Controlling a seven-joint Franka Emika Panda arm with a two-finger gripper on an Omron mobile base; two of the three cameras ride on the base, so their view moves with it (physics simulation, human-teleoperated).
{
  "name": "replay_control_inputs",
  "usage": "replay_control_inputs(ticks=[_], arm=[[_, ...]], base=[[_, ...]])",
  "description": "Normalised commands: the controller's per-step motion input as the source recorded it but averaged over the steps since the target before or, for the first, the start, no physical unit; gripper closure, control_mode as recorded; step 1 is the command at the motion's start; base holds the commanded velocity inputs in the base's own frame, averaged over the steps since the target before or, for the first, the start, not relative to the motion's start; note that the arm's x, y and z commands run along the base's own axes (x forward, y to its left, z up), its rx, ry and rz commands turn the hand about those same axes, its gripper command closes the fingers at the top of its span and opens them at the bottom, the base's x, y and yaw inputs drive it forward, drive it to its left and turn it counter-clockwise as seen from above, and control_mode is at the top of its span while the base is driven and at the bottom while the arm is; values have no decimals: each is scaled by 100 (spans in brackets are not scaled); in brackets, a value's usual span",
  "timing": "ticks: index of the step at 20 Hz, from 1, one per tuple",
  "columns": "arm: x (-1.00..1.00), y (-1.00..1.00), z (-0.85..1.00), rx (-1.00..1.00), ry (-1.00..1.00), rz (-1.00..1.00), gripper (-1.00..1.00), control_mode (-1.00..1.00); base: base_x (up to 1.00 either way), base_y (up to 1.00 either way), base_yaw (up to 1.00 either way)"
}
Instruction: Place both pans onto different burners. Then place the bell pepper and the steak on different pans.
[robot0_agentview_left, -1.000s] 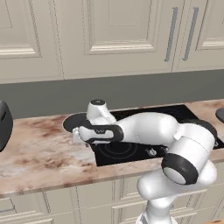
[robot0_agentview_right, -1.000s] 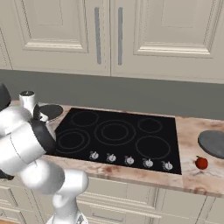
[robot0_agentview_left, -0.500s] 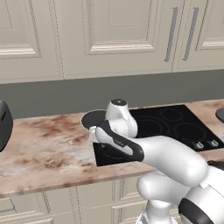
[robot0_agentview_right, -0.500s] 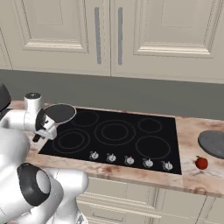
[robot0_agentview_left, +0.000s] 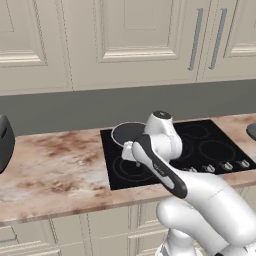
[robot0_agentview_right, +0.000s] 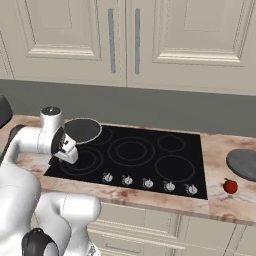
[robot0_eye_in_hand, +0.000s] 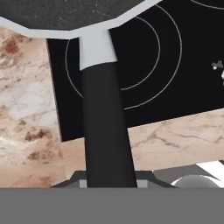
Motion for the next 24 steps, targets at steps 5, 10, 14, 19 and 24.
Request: replay_control_inputs(ticks=[5, 10, 14, 19, 24], arm=[[0, -55, 30, 0, 12, -5, 100, -100], [0, -46, 29, 0, 15, -7, 100, -100], [0, -40, 12, 0, 16, -6, 100, -100], [2, -44, 0, 0, 5, -1, 100, -100], [22, -44, 0, 0, 0, 0, 100, -100]], base=[[0, 0, 0], [0, 0, 0], [0, 0, 0], [0, 0, 0], [0, 0, 0]])
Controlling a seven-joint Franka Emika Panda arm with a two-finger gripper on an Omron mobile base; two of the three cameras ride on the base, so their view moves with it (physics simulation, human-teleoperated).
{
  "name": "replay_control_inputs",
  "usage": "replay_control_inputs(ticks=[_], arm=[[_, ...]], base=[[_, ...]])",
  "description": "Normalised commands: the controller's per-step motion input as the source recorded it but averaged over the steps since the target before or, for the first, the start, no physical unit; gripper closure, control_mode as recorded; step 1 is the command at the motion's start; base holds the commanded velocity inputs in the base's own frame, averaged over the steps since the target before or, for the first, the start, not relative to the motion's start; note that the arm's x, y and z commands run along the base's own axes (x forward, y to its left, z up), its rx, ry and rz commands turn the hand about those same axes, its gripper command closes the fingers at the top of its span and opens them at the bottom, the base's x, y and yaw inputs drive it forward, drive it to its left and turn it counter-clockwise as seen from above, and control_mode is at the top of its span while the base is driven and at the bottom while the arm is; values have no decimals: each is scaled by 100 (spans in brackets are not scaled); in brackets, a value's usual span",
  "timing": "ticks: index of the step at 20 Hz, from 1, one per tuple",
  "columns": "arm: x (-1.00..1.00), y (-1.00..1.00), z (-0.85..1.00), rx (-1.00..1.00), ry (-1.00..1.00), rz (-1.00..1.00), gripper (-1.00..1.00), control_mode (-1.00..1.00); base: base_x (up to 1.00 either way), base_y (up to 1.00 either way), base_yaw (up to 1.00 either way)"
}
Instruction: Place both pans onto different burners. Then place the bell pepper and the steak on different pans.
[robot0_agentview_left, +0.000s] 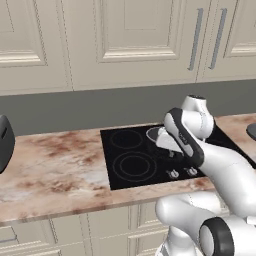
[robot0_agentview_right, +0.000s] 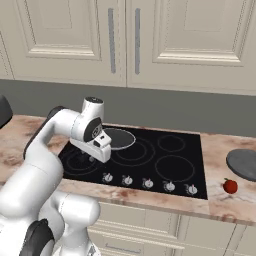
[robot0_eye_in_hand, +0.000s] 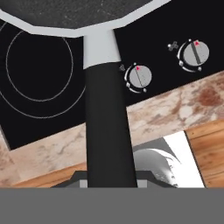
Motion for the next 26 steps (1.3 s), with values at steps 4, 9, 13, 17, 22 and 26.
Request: replay_control_inputs(ticks=[4, 9, 13, 17, 22, 26], arm=[[21, -41, -1, 0, 0, 1, 100, -100], [10, -36, -9, 0, 0, 2, 100, -100], [1, -24, -17, 0, 0, 1, 100, -100], [0, -12, -23, 0, 0, 1, 100, -100], [1, -6, -23, 0, 0, 0, 100, -100], [0, 0, -21, 0, 0, 0, 100, -100]], base=[[0, 0, 0], [0, 0, 0], [0, 0, 0], [0, 0, 0], [0, 0, 0], [0, 0, 0]])
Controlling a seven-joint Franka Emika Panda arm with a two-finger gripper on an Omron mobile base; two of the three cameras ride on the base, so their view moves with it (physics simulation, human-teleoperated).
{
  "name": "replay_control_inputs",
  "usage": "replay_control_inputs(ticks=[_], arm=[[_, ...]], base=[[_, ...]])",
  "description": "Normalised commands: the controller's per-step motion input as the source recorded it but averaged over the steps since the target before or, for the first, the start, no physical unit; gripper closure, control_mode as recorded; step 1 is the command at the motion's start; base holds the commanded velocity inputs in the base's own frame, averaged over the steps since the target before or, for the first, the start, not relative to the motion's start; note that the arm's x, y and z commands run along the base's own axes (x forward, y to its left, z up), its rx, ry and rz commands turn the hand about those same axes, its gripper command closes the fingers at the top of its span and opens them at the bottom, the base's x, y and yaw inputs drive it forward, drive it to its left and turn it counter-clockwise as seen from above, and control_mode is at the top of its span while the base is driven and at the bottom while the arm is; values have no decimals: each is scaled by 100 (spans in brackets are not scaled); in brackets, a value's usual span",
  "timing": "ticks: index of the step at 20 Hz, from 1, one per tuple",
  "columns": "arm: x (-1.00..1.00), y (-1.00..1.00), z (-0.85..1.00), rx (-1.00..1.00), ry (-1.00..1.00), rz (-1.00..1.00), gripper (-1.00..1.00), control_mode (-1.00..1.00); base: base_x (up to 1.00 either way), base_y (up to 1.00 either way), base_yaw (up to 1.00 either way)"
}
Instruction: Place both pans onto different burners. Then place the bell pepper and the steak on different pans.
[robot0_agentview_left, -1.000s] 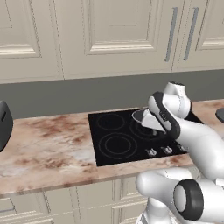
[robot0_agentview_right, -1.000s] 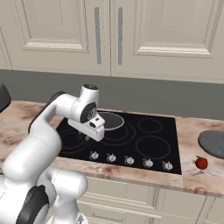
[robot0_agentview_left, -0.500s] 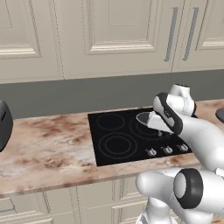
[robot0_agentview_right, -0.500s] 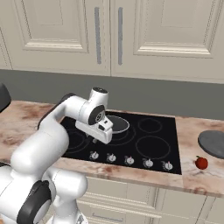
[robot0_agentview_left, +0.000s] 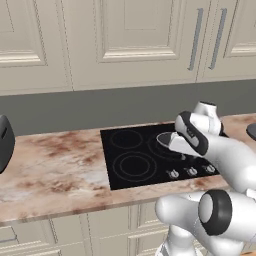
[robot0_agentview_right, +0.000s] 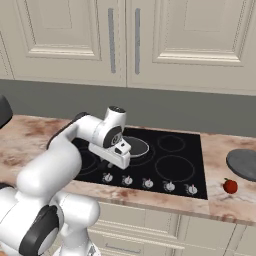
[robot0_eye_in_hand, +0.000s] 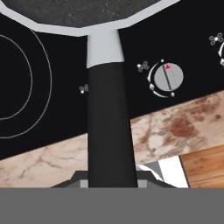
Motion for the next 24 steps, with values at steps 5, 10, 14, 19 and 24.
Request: replay_control_inputs(ticks=[5, 10, 14, 19, 24], arm=[[0, 0, -21, 0, 0, 0, 100, -100], [3, 0, -21, 0, 0, 0, 100, -100], [9, 0, -18, 0, 0, 0, 100, -100], [20, 0, -8, 0, 0, 0, 100, -100], [30, 0, 0, 0, 0, 0, 100, -100]], base=[[0, 0, 0], [0, 0, 0], [0, 0, 0], [0, 0, 0], [0, 0, 0]])
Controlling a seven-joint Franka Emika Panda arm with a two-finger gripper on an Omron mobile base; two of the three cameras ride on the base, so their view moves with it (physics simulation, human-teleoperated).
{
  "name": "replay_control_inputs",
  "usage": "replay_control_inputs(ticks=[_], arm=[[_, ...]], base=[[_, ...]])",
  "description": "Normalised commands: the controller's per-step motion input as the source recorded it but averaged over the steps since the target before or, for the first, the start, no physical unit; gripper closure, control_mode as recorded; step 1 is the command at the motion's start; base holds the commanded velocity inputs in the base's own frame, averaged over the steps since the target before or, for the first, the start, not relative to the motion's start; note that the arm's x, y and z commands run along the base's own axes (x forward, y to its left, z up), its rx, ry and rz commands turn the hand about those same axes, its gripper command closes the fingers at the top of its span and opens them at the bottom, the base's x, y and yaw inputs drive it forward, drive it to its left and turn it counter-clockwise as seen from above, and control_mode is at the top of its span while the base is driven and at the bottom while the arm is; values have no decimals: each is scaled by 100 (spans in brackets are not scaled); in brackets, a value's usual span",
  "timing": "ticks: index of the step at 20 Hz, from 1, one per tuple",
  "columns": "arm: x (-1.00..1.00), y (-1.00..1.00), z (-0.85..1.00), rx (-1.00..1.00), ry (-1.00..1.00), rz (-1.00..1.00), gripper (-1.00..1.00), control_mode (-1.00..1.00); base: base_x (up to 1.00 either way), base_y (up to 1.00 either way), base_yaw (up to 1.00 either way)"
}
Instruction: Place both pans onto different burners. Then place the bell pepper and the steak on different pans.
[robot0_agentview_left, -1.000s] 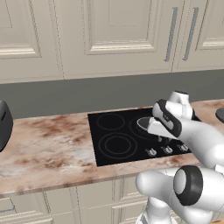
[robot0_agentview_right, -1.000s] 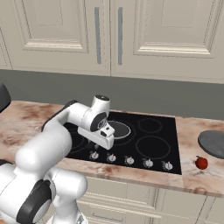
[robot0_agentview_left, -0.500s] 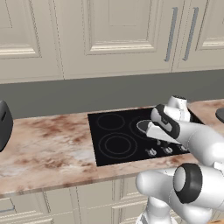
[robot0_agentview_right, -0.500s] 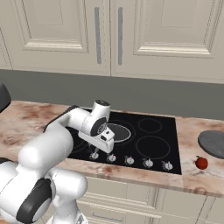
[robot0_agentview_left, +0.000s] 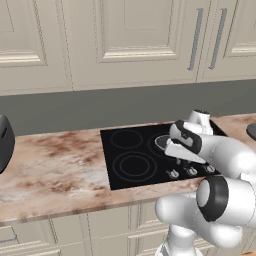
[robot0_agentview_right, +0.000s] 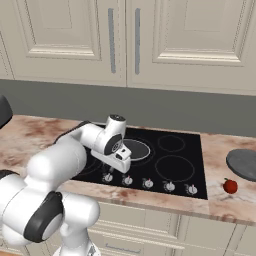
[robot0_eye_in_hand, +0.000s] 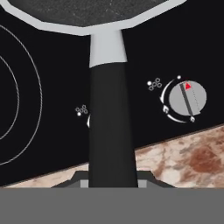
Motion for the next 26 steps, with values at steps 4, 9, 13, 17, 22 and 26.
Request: replay_control_inputs(ticks=[4, 9, 13, 17, 22, 26], arm=[[19, 0, -7, 0, 0, 0, 100, -100], [18, -1, -13, 0, 0, 0, 100, -100], [16, -4, -19, 0, 0, 0, 100, -100], [16, -8, -17, 0, 0, 0, 100, -100], [20, -7, -14, 0, 0, 0, 100, -100], [6, -5, -10, 0, 1, 0, 100, -100]], base=[[0, 0, 0], [0, 0, 0], [0, 0, 0], [0, 0, 0], [0, 0, 0], [0, 0, 0]])
